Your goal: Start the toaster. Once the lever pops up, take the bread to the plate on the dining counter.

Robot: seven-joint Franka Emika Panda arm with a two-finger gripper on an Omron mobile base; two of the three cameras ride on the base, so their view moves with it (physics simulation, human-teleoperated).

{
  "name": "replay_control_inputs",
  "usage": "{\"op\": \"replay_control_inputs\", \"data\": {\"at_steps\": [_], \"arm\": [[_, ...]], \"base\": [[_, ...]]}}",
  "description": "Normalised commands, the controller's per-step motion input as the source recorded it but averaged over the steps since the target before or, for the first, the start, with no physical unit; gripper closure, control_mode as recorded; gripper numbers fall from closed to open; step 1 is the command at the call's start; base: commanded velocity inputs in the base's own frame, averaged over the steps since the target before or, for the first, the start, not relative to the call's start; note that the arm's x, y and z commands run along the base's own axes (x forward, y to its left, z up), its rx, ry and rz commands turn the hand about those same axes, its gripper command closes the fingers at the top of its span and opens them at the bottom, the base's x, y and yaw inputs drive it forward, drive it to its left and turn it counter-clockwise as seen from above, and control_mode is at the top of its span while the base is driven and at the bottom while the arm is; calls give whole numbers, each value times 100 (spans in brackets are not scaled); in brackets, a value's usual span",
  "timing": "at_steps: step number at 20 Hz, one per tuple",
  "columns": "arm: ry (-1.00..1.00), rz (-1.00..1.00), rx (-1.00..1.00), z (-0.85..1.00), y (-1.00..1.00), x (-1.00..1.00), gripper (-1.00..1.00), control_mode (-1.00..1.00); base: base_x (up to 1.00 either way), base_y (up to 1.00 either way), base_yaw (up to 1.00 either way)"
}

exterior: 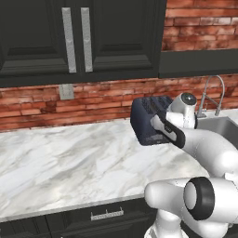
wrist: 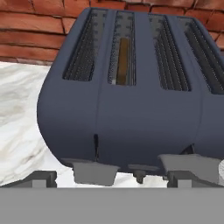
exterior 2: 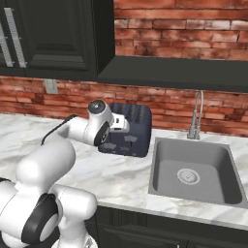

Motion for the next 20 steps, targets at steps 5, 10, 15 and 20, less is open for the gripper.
{"op": "replay_control_inputs", "data": {"at_steps": [5, 10, 15, 20], "arm": [[-13, 0, 1, 12, 0, 7, -100, -100], [-13, 0, 2, 1, 0, 21, -100, -100], [-12, 0, 1, 0, 0, 22, -100, -100], [-14, 0, 0, 6, 0, 6, -100, -100]], "base": [[0, 0, 0], [0, 0, 0], [0, 0, 0], [0, 0, 0]]}}
